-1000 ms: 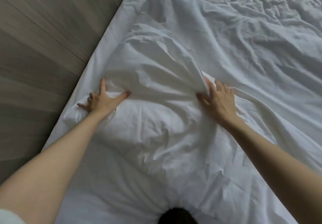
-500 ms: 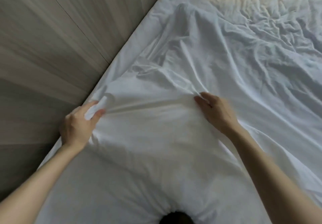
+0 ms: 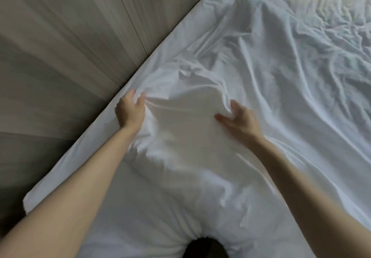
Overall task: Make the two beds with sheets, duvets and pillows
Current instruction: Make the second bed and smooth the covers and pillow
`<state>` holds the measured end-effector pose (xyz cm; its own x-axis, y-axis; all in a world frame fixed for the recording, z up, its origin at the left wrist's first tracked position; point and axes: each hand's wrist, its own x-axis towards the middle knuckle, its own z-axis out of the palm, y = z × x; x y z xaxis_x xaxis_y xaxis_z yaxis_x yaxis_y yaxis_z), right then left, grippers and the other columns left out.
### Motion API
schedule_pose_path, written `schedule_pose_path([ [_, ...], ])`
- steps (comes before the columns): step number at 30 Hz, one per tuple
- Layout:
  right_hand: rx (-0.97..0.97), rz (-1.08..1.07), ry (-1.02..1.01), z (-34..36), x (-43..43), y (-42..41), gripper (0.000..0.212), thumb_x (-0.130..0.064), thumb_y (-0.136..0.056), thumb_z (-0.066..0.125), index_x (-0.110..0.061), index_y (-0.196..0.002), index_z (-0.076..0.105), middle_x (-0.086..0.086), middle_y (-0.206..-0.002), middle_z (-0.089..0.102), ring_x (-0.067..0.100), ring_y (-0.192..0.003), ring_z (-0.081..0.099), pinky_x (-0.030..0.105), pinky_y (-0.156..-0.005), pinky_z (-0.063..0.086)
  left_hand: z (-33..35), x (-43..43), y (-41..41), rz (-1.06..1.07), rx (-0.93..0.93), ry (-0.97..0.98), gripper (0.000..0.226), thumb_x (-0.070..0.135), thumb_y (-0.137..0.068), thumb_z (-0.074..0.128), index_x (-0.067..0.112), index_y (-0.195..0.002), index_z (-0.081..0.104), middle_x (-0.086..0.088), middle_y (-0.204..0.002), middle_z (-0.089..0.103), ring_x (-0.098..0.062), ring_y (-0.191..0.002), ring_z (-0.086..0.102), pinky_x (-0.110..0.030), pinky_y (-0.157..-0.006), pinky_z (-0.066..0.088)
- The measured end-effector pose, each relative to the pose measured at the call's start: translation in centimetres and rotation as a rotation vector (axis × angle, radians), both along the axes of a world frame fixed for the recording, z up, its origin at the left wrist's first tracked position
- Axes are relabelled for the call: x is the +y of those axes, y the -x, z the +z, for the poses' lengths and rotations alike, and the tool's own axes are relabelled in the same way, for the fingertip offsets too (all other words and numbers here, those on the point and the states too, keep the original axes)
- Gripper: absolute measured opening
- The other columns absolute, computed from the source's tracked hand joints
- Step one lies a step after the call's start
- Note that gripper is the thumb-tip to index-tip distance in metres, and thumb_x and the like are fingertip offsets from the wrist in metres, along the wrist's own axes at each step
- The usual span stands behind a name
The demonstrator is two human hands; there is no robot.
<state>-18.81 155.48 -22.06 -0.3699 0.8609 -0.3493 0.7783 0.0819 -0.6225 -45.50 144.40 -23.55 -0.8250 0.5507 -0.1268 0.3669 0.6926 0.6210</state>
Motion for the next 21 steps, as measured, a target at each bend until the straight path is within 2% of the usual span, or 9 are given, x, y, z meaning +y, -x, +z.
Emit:
schedule_pose_path([
  [2, 0.032, -0.065, -0.278, 1.2, -0.4, -0.6, 0.045, -0.041, -0.088, 0.065, -0.022, -0.128, 0.053, 0.007, -0.111, 0.068, 0.035, -0.099, 0.061, 0.035, -0.074, 0.043, 1.4, 0.4, -0.4, 0.004, 0.142, -0.198, 0.037, 0.034, -0.094, 0.056, 0.0, -0.082, 0.056, -0.022, -0.081, 0.062, -0.036, -0.082, 0.055, -0.041, -0.074, 0.041],
  [4, 0.042, -0.097, -0.295, 0.7, 0.3, -0.9, 0.061, -0.034, -0.09, 0.064, -0.029, -0.145, 0.037, 0.004, -0.13, 0.06, 0.033, -0.111, 0.055, 0.037, -0.084, 0.043, 1.5, 1.3, -0.5, -0.026, 0.22, -0.153, 0.026, 0.03, -0.093, 0.059, 0.012, -0.079, 0.049, -0.014, -0.074, 0.057, -0.035, -0.082, 0.053, -0.035, -0.073, 0.032],
  [5, -0.002, -0.084, -0.214, -0.1, 0.9, -0.7, 0.072, -0.027, -0.09, 0.063, -0.031, -0.151, 0.024, 0.005, -0.14, 0.052, 0.034, -0.118, 0.049, 0.039, -0.093, 0.04, 1.2, 2.0, -0.4, -0.015, 0.156, -0.033, 0.017, 0.029, -0.091, 0.061, 0.013, -0.093, 0.055, -0.011, -0.088, 0.061, -0.034, -0.096, 0.056, -0.037, -0.081, 0.034],
  [6, -0.083, -0.053, -0.172, -0.9, 1.4, -0.5, 0.081, -0.02, -0.09, 0.061, -0.03, -0.155, 0.013, 0.009, -0.146, 0.043, 0.036, -0.124, 0.041, 0.042, -0.102, 0.034, 0.8, 2.5, -0.5, 0.016, 0.07, 0.119, 0.032, 0.027, -0.09, 0.062, 0.017, -0.119, 0.054, -0.011, -0.114, 0.06, -0.031, -0.116, 0.051, -0.041, -0.097, 0.031],
  [8, -0.191, -0.014, -0.274, -1.7, 1.7, 0.5, 0.086, -0.011, -0.089, 0.06, -0.024, -0.156, 0.009, 0.015, -0.155, 0.027, 0.04, -0.137, 0.025, 0.043, -0.115, 0.019, -0.1, 2.7, -1.3, 0.01, 0.073, 0.232, 0.066, 0.023, -0.093, 0.058, 0.022, -0.151, 0.027, -0.009, -0.151, 0.034, -0.029, -0.141, 0.028, -0.055, -0.114, 0.011],
  [11, -0.134, 0.057, -0.504, -1.3, -0.5, 0.8, 0.076, 0.001, -0.087, 0.055, -0.016, -0.154, 0.024, 0.01, -0.159, 0.023, 0.033, -0.148, 0.014, 0.045, -0.12, 0.003, -0.4, 2.1, -6.5, -0.223, 0.364, 0.095, 0.063, 0.015, -0.094, 0.049, 0.026, -0.152, 0.027, -0.004, -0.16, 0.022, -0.028, -0.148, 0.015, -0.06, -0.114, 0.002],
  [14, -0.036, 0.089, -0.472, -3.0, -4.4, -1.0, 0.071, 0.015, -0.081, 0.049, -0.009, -0.148, 0.037, 0.009, -0.154, 0.036, 0.029, -0.145, 0.026, 0.041, -0.121, 0.014, -2.3, 0.7, -13.4, -0.617, 0.365, 0.103, 0.056, 0.022, -0.095, 0.04, 0.032, -0.15, 0.033, -0.001, -0.159, 0.025, -0.028, -0.148, 0.018, -0.066, -0.112, 0.004],
  [17, -0.155, 0.195, -0.32, -5.8, -6.0, -4.9, 0.061, -0.008, -0.095, 0.045, -0.018, -0.153, 0.028, 0.001, -0.16, 0.022, 0.019, -0.148, 0.021, 0.029, -0.119, 0.01, -5.4, -0.7, -14.9, -0.87, 0.365, 0.299, 0.054, 0.047, -0.093, 0.032, 0.04, -0.146, 0.037, 0.005, -0.159, 0.027, -0.025, -0.148, 0.019, -0.071, -0.11, 0.007],
  [21, -0.067, 0.168, -0.049, -5.8, -5.3, -7.9, 0.076, -0.033, -0.095, 0.058, -0.038, -0.154, 0.01, -0.019, -0.16, -0.005, 0.003, -0.144, 0.012, 0.018, -0.111, 0.014, -7.8, -1.3, -6.9, -0.572, 0.422, 0.526, 0.061, 0.066, -0.093, 0.022, 0.051, -0.149, 0.006, 0.011, -0.163, -0.001, -0.024, -0.15, -0.006, -0.062, -0.111, -0.013],
])
